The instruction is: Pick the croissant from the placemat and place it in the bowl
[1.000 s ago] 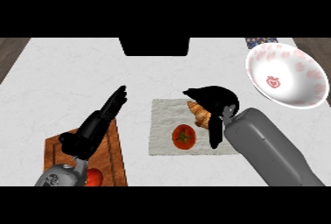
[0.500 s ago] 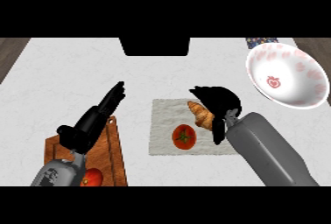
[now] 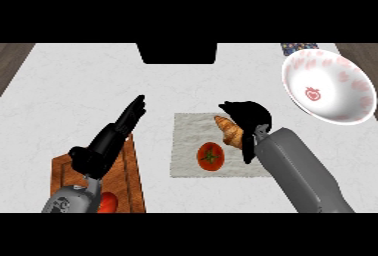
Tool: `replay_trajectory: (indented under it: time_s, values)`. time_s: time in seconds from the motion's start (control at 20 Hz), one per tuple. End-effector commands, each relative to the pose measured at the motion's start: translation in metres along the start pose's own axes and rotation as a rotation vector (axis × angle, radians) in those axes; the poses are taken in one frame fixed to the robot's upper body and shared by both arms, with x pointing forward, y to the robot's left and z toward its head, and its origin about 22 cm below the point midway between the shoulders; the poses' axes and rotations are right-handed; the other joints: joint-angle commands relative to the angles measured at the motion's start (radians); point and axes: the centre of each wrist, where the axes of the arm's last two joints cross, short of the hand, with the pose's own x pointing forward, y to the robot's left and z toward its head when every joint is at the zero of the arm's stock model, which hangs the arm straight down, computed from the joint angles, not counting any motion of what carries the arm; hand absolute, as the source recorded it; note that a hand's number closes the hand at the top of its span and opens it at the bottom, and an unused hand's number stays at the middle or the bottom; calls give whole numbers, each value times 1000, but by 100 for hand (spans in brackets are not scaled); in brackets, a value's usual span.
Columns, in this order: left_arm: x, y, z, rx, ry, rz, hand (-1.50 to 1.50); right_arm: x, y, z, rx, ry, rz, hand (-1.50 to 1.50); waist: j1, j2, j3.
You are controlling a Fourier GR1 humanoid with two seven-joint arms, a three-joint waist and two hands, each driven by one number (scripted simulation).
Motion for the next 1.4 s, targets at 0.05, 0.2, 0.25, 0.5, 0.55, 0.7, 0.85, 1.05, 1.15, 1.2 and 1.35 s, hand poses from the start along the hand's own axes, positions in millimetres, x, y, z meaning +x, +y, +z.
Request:
replay_trajectory:
  time_s: [0.05, 0.2, 0.25, 0.5, 0.55, 0.7, 0.85, 1.05, 1.15, 1.2, 1.35]
  values:
    - [1, 17, 14, -12, -9, 7, 0, -25, 12, -8, 16, -14, -10, -150, 1, 0, 0]
    - [6, 2, -6, 5, 12, -14, 0, 8, 22, -19, -1, -19, -18, -150, -1, 0, 0]
    - [-17, -7, 3, 2, -12, 12, 0, 14, 20, -21, -16, -54, -41, -150, 0, 1, 0]
    - [9, -1, 7, -12, 5, 13, 0, -18, 18, -17, -105, -135, -9, 150, -1, -1, 0]
    - [-1, 10, -4, -13, 1, -4, 0, -15, 23, -39, -119, -131, -4, 150, 9, 5, 0]
    - [12, 2, -2, 5, -2, -10, 0, -6, 24, -34, -130, -136, -12, 150, 2, 0, 0]
    - [-24, 9, 19, -10, -3, 15, 0, -5, 5, -46, -171, -38, -74, 150, 13, 6, 0]
    - [0, -11, 4, -7, -15, -2, 0, -6, -7, -44, -224, 253, -248, 150, 7, 4, 0]
    - [-1, 6, 1, -28, -12, -5, 0, -10, -27, -46, -255, 339, -305, 150, 17, 9, 0]
    - [6, 7, 3, -8, -6, 8, 0, -16, -15, -48, -278, 360, -307, 150, 17, 7, 1]
    - [-2, 9, -3, -7, -5, -1, 0, -10, -36, -50, -361, 441, -240, 150, 17, 8, 0]
